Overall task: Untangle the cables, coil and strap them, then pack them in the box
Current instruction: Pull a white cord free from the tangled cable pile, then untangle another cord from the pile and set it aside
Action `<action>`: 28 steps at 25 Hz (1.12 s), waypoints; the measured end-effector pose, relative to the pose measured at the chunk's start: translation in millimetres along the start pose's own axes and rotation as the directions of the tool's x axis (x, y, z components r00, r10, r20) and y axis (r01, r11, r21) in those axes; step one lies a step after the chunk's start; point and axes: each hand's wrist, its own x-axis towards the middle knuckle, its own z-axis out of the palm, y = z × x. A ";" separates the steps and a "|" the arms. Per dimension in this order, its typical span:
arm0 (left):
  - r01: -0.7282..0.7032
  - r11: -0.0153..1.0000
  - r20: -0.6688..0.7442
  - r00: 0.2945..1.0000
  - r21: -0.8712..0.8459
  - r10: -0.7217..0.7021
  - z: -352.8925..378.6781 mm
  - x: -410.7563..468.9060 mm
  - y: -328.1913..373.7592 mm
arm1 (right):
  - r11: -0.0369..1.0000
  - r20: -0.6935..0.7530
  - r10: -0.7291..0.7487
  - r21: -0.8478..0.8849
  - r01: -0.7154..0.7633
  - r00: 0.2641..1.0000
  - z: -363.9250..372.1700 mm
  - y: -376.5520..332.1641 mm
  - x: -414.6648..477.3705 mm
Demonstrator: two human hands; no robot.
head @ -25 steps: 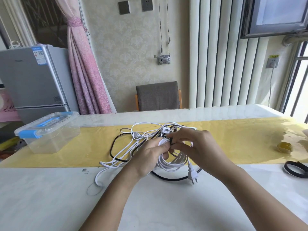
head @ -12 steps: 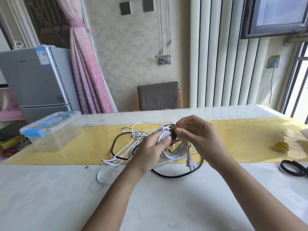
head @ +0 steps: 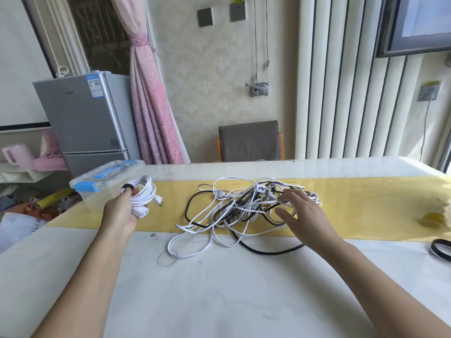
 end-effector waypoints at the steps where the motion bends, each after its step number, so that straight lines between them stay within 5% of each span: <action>1: 0.027 1.000 -0.029 0.999 0.013 -0.027 -12.7 9.6 -3.3 | 1.000 0.022 0.008 -0.019 -0.008 1.000 0.5 -0.7 -0.2; 7: 0.210 0.895 -0.189 0.971 0.393 -0.145 -72.2 46.6 -34.4 | 0.997 0.096 0.030 -0.071 -0.023 0.995 -1.3 -6.6 -4.2; 11: 0.156 0.590 -0.220 0.975 0.792 0.037 -66.1 32.6 -29.0 | 0.996 0.119 0.021 -0.087 -0.010 0.993 0.6 -8.7 -7.4; 14: 0.168 0.316 -0.212 0.971 0.934 0.111 -54.1 20.5 -21.8 | 0.995 0.122 0.018 -0.096 -0.006 0.992 0.3 -9.6 -8.4; 18: -0.314 0.324 0.249 0.942 0.893 0.226 -7.6 -20.1 -11.9 | 0.996 0.085 0.039 -0.080 -0.032 0.996 2.5 -7.2 -5.2; 22: -0.656 0.370 0.719 0.693 0.658 -0.050 53.3 -71.3 -20.5 | 0.993 -0.003 0.117 0.000 -0.117 0.993 0.0 -3.4 -1.4; 25: -0.766 0.267 0.811 0.566 0.584 -0.151 95.7 -86.2 -47.0 | 0.998 0.092 0.046 -0.057 -0.041 0.995 -5.6 7.0 -2.4; 28: -0.750 0.307 0.801 0.593 0.586 -0.083 127.6 -86.9 -70.2 | 0.996 0.063 0.038 -0.085 -0.033 0.997 -9.3 16.2 -2.5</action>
